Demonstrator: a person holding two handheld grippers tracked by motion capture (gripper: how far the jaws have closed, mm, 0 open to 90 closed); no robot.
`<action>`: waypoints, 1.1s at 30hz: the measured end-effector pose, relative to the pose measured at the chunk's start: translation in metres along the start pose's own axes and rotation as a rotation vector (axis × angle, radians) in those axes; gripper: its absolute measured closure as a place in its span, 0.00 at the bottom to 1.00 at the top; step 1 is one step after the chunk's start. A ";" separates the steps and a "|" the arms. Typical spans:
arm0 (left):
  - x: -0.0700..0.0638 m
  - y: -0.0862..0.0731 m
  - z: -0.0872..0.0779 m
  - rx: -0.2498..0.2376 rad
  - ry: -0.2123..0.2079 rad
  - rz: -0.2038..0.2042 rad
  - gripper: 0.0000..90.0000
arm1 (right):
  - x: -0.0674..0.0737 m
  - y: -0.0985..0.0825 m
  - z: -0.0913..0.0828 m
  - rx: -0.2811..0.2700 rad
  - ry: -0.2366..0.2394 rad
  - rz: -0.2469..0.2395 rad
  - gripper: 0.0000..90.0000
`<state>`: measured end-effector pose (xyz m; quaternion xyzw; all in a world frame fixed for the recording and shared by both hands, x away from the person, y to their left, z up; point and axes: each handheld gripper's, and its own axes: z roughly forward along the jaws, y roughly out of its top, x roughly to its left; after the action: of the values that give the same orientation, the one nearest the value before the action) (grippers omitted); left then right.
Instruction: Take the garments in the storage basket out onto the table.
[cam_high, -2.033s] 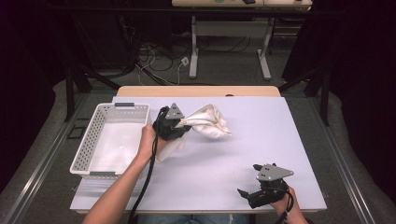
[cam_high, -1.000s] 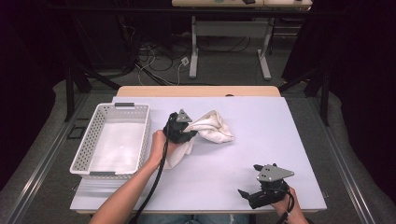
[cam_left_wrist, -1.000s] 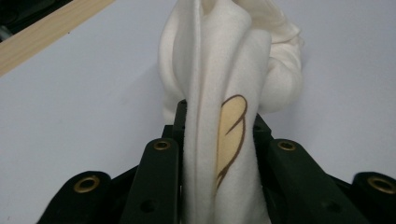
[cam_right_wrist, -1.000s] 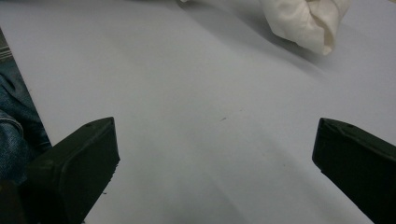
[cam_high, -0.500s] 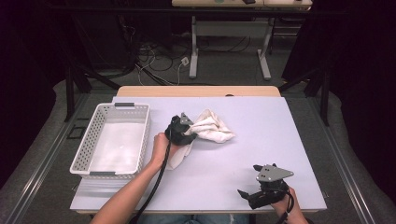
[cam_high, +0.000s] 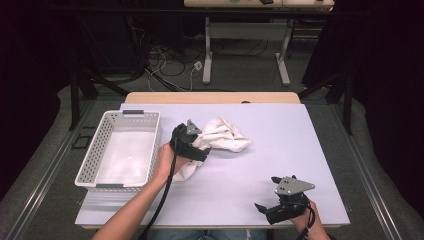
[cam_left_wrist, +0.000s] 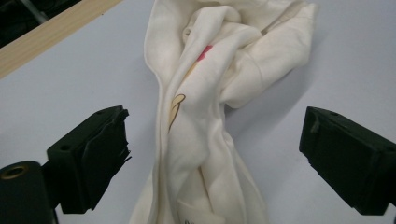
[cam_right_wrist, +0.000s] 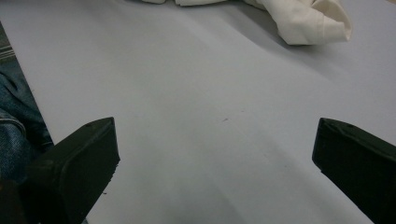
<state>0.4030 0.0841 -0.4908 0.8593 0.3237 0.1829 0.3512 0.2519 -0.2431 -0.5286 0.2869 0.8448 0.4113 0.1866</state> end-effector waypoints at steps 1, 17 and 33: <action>0.000 0.000 0.000 0.000 0.000 0.000 0.06 | 0.000 0.000 0.000 0.000 0.000 0.000 0.00; -0.009 -0.020 -0.038 -0.021 -0.023 0.032 0.00 | -0.001 0.000 0.000 -0.003 0.006 -0.004 0.00; -0.012 -0.051 -0.080 -0.053 0.005 0.046 0.00 | 0.000 0.000 0.000 -0.001 -0.002 -0.004 0.00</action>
<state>0.3294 0.1427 -0.4742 0.8565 0.2997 0.2014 0.3688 0.2519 -0.2433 -0.5287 0.2857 0.8449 0.4111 0.1884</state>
